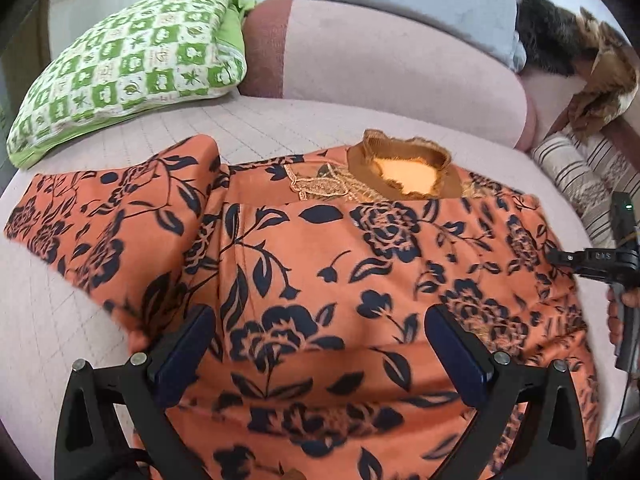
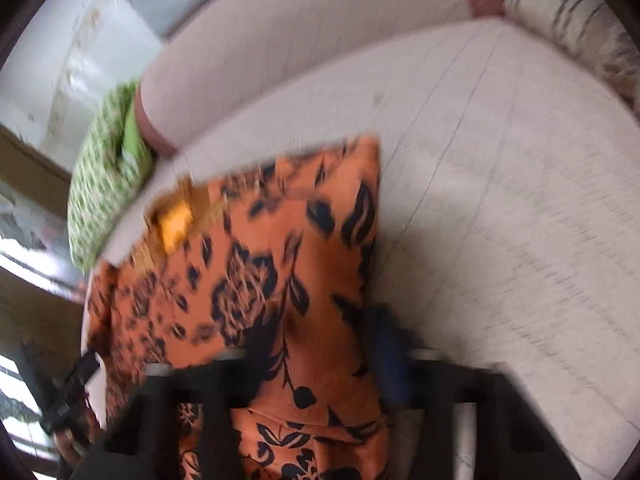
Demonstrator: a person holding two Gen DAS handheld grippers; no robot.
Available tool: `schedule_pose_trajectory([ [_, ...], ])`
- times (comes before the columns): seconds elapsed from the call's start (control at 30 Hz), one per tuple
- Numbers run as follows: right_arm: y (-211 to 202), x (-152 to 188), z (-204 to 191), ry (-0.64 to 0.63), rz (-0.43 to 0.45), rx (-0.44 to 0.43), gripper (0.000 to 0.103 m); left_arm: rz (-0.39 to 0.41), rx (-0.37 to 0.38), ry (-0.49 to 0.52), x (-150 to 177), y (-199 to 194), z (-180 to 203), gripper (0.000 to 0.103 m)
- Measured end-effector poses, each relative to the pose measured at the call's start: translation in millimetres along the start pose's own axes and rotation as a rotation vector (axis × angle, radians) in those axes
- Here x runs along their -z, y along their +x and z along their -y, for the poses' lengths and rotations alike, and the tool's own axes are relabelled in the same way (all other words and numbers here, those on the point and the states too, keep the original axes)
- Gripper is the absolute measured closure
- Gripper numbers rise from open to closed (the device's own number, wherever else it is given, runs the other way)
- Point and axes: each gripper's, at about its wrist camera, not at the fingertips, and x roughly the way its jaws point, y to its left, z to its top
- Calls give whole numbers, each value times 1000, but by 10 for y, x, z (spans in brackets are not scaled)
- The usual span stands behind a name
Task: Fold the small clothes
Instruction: 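Fold the held sleeve and blouse side inward over the body, release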
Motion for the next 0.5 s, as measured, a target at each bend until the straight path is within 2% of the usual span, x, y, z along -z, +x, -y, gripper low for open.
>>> schedule_pose_trajectory([
  [0.07, -42, 53, -117, -43, 36, 36, 90, 26, -9, 4, -50, -8, -25, 0],
  [0.13, -186, 94, -207, -57, 108, 72, 90, 68, -21, -5, -83, -28, -43, 0],
  [0.17, -188, 122, -165, -51, 118, 104, 90, 66, -26, -6, -80, 11, -45, 0],
  [0.2, -42, 156, -97, -40, 67, 146, 86, 31, -22, 6, -52, 126, -27, 0],
  [0.23, 62, 178, -39, -26, 24, 128, 84, 2, -29, 15, -37, 204, -17, 0],
  [0.3, -74, 135, -23, 16, 81, 51, 80, -34, -57, 40, 62, 360, -11, 0],
  [0.33, -149, 102, -3, 48, 110, 31, 67, -37, -60, 42, 100, 395, -19, 0],
  [0.37, -202, 67, 20, 74, 134, 26, 36, -32, -54, 36, 115, 401, -30, 0],
  [0.4, -242, 6, 48, 111, 158, 26, 14, -26, -46, 29, 104, 382, -38, 0],
  [0.5, -152, -197, 12, 102, 171, 46, 16, -22, -14, -5, 103, 369, -107, 0],
])
